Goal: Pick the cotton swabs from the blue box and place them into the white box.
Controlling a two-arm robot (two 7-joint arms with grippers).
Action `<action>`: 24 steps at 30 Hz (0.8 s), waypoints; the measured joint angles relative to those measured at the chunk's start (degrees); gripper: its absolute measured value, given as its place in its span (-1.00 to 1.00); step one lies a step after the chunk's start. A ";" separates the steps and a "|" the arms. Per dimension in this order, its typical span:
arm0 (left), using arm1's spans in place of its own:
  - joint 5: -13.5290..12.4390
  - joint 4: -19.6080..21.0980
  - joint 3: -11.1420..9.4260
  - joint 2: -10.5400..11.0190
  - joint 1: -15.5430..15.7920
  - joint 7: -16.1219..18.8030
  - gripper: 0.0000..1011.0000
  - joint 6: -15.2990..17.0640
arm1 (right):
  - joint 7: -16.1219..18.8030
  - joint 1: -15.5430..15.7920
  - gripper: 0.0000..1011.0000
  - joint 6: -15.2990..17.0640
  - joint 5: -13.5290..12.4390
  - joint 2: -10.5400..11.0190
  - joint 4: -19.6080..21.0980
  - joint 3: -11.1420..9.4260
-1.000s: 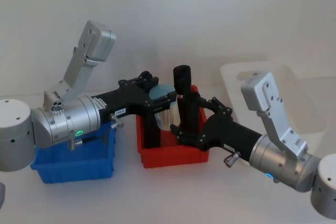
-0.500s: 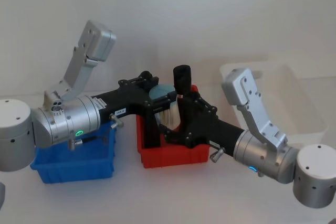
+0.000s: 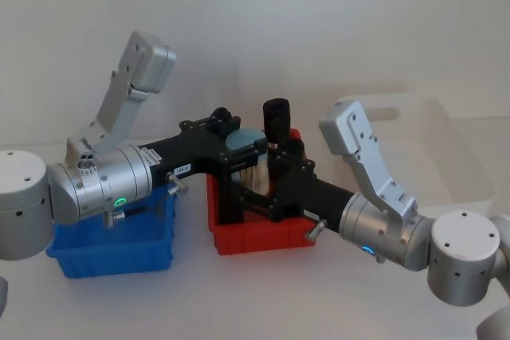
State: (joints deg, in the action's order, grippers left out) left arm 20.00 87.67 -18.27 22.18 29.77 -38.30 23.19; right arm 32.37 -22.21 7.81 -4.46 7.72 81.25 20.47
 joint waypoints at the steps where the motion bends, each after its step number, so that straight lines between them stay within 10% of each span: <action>1: 0.00 0.00 0.00 0.01 0.00 0.00 0.28 0.00 | 0.00 -0.19 0.45 -0.10 -0.04 -0.12 -0.27 0.06; 9: -0.03 0.00 0.04 0.03 0.00 0.10 0.28 0.00 | -0.10 -0.89 0.28 -0.60 -0.23 -0.50 -1.40 0.25; 24: 0.01 0.00 0.00 0.00 0.00 -0.02 0.99 0.00 | -0.84 -1.34 0.28 -0.98 -0.58 -0.48 -2.05 0.42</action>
State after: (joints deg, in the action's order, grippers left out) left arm 20.01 87.67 -18.27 22.18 29.77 -38.32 23.19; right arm 31.53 -23.55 6.83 -5.05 7.24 79.21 20.89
